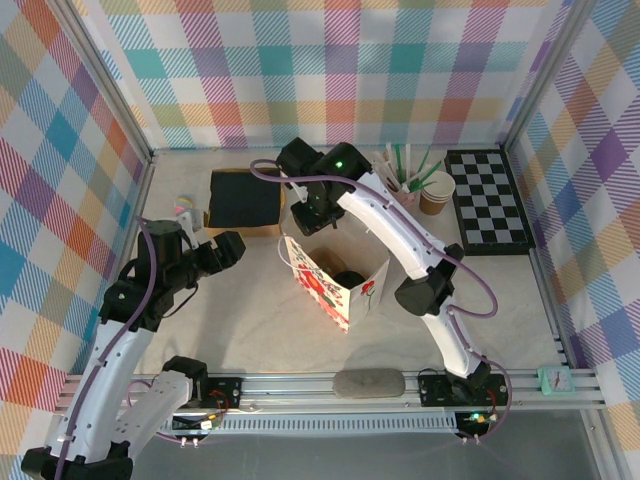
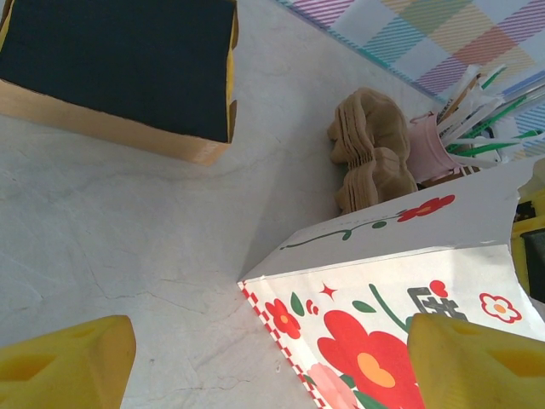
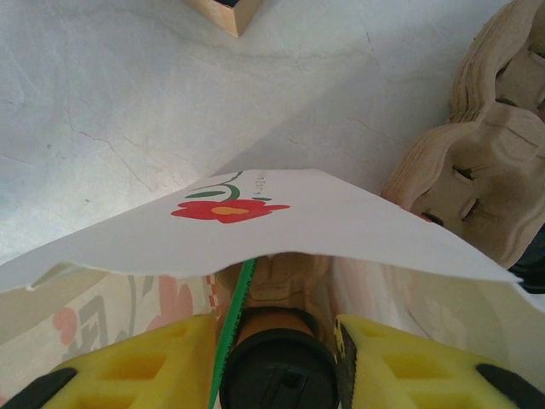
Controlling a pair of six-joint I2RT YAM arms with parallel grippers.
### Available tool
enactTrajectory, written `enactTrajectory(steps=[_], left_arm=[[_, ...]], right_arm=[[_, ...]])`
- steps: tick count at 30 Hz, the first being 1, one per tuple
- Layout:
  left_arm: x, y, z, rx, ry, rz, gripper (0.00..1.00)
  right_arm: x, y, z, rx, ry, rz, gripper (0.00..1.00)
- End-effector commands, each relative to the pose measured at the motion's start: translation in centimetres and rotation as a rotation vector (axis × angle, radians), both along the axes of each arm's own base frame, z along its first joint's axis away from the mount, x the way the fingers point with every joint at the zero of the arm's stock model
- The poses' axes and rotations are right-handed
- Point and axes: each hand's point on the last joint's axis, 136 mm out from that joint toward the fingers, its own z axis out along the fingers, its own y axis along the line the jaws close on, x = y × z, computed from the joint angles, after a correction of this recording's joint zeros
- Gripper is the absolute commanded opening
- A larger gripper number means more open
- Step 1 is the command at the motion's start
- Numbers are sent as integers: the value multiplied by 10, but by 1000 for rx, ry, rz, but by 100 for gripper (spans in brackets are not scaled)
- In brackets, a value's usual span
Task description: Pack the takeout coffee
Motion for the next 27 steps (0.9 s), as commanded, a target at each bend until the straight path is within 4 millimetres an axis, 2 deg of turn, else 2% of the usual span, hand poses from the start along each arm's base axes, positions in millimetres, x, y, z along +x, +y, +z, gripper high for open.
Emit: enactTrajectory(steps=[1, 5, 13, 18, 23, 27], left_arm=[[4, 1, 8, 0, -24, 0, 83], [6, -1, 7, -6, -20, -5, 83], [12, 0, 15, 10, -31, -4, 83], [18, -2, 17, 13, -33, -8, 83], [25, -6, 18, 0, -29, -21, 82], [28, -15, 15, -45, -17, -46, 82]], right_arm=[[-16, -12, 24, 8, -17, -2, 43], [-23, -17, 42, 47, -45, -7, 44], [-45, -27, 96, 210, -97, 13, 57], [-54, -44, 126, 277, -161, -3, 62], [-52, -74, 139, 239, -246, -66, 69], [-50, -94, 139, 222, -259, -114, 69]])
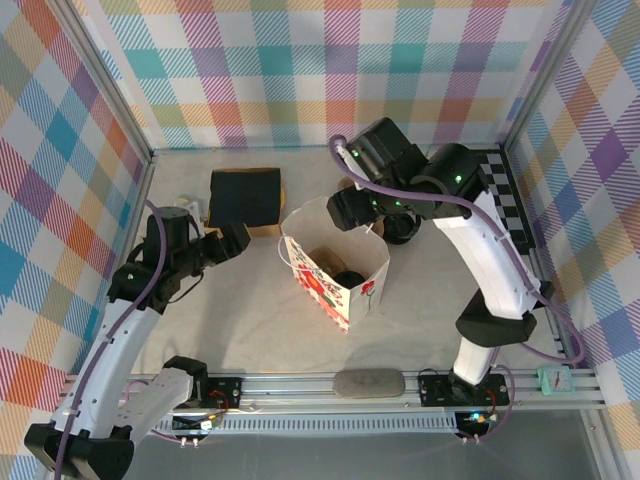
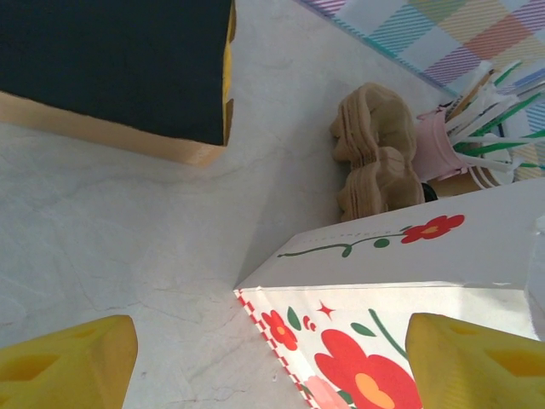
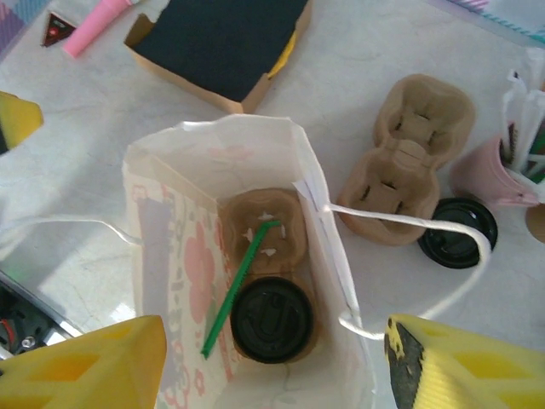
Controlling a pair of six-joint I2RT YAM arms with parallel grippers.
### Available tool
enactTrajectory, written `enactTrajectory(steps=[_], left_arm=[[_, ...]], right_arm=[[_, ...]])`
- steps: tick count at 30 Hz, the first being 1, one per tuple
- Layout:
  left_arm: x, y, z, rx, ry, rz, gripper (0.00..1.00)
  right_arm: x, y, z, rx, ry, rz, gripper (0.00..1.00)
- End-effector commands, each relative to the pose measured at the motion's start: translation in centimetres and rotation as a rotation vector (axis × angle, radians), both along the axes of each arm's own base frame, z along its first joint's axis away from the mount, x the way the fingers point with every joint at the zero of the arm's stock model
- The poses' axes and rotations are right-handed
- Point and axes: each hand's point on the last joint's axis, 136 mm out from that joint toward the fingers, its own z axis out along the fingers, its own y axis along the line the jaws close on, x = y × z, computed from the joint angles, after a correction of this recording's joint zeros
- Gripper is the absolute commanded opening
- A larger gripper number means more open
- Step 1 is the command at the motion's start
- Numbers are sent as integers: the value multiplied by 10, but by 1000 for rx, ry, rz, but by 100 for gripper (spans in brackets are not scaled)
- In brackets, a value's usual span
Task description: Pack the takeout coffee
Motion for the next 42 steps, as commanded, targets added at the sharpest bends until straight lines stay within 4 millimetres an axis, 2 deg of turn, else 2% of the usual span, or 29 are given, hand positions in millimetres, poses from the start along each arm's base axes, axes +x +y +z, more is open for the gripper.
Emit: enactTrajectory(steps=[1, 4, 7, 10, 15, 24, 29, 35, 42], left_arm=[[6, -10, 16, -61, -51, -36, 82], [5, -21, 7, -92, -30, -62, 82], [4, -36, -7, -125, -4, -82, 81], [3, -53, -32, -148, 44, -101, 78], [7, -72, -54, -166, 79, -114, 73], [24, -100, -79, -193, 124, -151, 65], [30, -105, -85, -184, 134, -154, 64], [33, -110, -82, -175, 135, -168, 64], [32, -106, -71, -153, 113, -169, 64]], right_arm=[[8, -18, -2, -23, -17, -77, 69], [11, -36, -11, -55, -6, -127, 68], [10, -46, -19, -41, 17, -149, 62], [6, -51, -34, -40, 53, -159, 58], [1, -52, -69, -53, 136, -153, 49], [12, -49, -112, -45, 222, -168, 34], [17, -56, -118, -75, 230, -188, 23], [15, -57, -114, -75, 229, -180, 6], [15, -72, -105, -127, 178, -184, 0]])
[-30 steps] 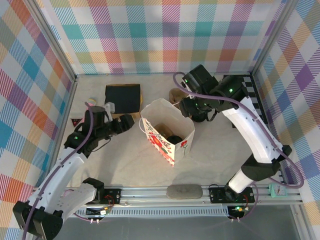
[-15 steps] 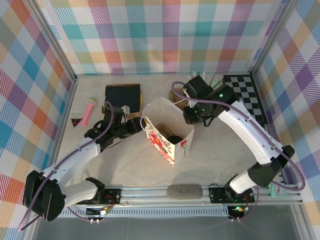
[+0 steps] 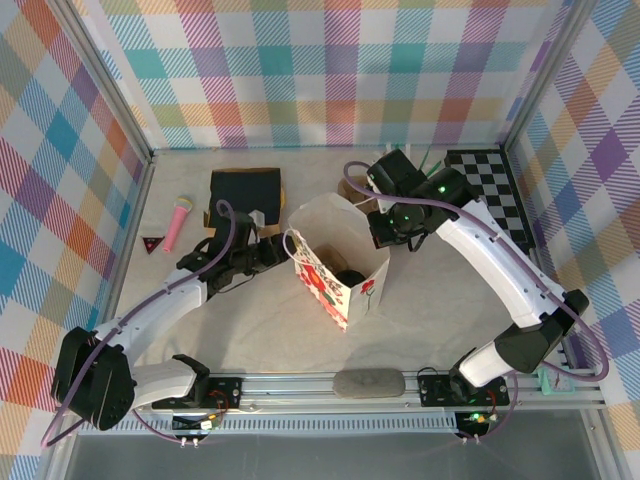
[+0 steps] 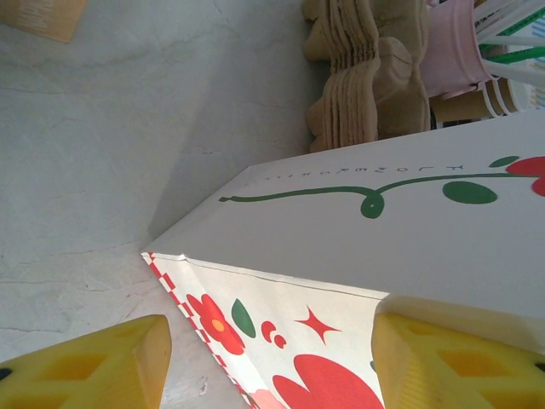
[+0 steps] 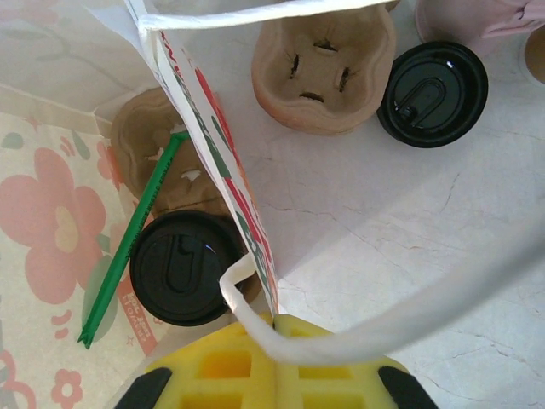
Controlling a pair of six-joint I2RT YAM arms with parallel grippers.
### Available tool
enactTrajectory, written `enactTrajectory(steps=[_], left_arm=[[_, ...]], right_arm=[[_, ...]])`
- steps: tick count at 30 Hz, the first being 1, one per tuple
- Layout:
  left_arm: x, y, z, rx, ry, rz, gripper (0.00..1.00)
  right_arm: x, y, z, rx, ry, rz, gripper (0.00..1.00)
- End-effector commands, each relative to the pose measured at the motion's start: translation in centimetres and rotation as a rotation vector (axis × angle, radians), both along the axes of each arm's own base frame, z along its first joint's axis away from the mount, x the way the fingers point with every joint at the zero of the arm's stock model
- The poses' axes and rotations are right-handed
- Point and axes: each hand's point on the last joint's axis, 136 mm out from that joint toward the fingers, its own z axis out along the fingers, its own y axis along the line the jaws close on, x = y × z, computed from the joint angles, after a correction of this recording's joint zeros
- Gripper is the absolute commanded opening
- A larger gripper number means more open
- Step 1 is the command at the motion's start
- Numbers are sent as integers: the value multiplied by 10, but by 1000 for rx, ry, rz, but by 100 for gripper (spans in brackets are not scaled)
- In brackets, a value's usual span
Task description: Pack the takeout coffee
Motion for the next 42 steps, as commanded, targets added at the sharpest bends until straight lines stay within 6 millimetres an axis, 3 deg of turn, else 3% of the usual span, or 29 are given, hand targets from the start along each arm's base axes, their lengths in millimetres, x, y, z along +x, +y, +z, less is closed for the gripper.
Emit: enactTrajectory(steps=[1, 12, 18, 23, 27, 36, 42], left_arm=[[3, -3, 27, -8, -68, -12, 64], [4, 15, 42, 115, -103, 5, 65], [17, 30, 54, 205, -137, 39, 65], [40, 42, 52, 278, -111, 66, 65], [66, 46, 45, 352, -96, 73, 65], [150, 52, 8, 542, -19, 94, 59], [186, 53, -24, 628, 26, 90, 57]], right_arm=[[1, -13, 11, -35, -38, 3, 0], [7, -39, 24, -73, -76, -23, 0], [8, -35, 28, -52, -81, -5, 2], [2, -30, 33, 0, -73, -2, 36], [-10, -30, 50, 63, -106, 13, 66], [-30, -49, 101, 187, -309, 2, 82], [-24, -90, 100, 85, -402, -155, 90]])
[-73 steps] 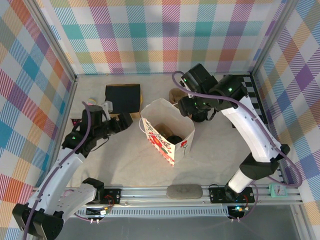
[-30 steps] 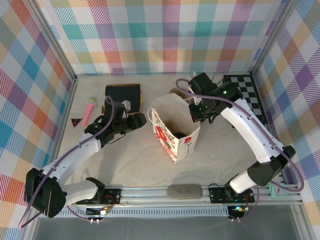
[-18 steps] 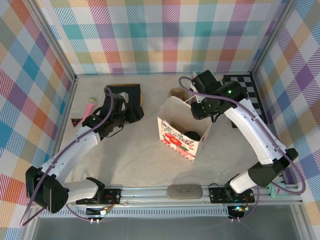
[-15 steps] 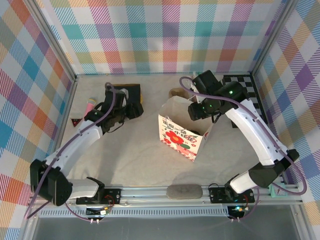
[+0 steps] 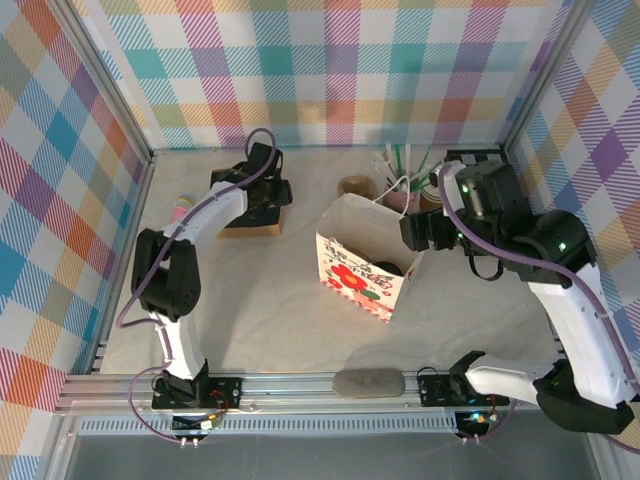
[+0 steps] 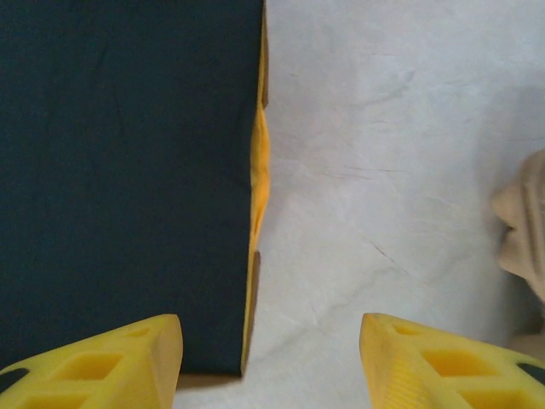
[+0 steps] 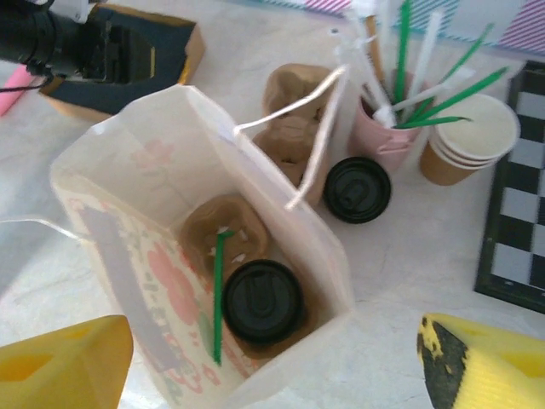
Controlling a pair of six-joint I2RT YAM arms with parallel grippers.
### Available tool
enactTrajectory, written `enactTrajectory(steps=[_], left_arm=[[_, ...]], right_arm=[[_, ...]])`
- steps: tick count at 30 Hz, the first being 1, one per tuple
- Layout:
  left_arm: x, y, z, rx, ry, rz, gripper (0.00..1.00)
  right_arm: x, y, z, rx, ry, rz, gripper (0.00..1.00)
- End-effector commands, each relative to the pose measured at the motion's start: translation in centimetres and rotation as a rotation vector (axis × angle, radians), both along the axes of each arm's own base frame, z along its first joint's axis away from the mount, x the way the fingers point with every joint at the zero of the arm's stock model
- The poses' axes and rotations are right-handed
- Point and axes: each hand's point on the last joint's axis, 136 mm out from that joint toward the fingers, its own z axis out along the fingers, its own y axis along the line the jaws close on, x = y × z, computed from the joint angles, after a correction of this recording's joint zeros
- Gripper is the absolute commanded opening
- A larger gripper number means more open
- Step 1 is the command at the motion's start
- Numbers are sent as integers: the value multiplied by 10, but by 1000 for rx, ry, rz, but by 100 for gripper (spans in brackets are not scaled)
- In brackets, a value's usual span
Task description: Pack the takeout coffee
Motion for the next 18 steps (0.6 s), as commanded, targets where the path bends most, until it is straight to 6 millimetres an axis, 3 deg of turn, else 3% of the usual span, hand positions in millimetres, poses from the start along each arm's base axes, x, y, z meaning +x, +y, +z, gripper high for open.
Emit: enactTrajectory(steps=[1, 5, 18], left_arm=[[12, 12, -8, 80, 40, 2, 56], [27, 13, -24, 114, 67, 7, 52], [54, 19, -57, 159, 140, 7, 40]], right_arm=[[20, -29, -12, -61, -13, -182, 90], [29, -53, -39, -14, 79, -302, 90], [29, -62, -85, 60, 171, -335, 81]])
